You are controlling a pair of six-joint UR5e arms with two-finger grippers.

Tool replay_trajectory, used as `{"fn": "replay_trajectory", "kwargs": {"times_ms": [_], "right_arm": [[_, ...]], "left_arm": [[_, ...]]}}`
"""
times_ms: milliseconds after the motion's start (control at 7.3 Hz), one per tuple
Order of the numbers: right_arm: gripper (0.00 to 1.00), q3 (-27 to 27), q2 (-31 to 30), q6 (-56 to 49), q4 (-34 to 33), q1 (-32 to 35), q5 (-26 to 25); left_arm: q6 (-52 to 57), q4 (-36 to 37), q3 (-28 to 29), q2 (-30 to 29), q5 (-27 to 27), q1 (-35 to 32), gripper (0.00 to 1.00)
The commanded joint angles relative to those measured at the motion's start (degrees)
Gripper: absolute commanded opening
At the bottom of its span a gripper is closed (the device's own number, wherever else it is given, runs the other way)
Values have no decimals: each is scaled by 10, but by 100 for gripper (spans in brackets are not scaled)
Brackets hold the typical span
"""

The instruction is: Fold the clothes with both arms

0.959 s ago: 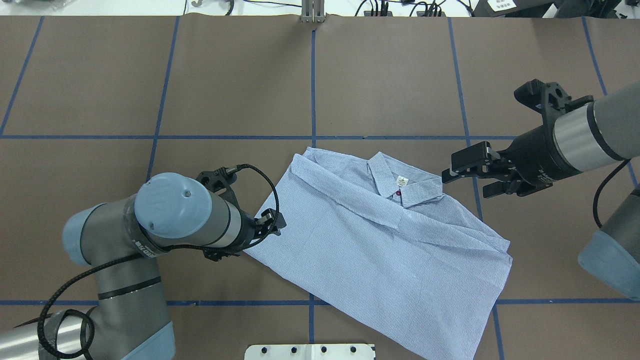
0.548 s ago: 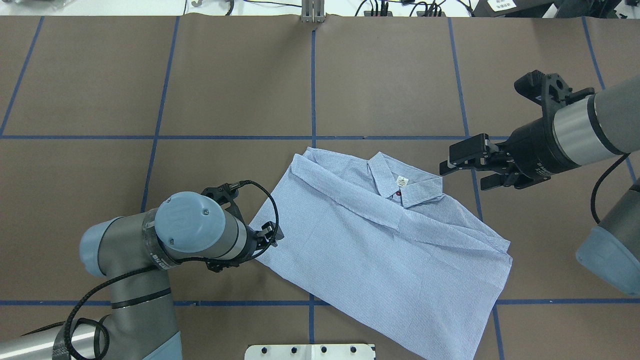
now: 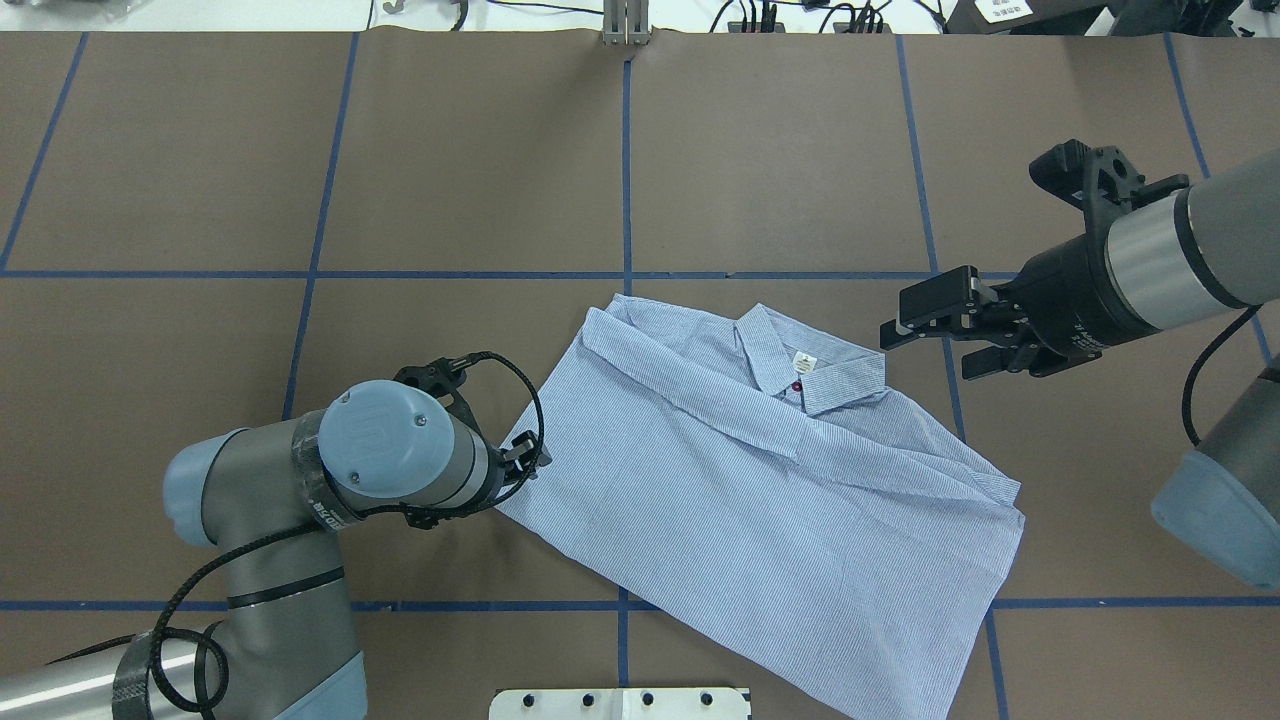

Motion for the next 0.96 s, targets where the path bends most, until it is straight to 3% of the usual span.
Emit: {"fn": "replay_trajectory", "kwargs": {"times_ms": [0,822], "right_arm": [[100,0,-1,0,0,0,0],[100,-4,-4,0,-1,1,0]], "left_arm": [[0,1,5,-2,6,-1,85],[0,1,9,-4,5,-1,56]]}}
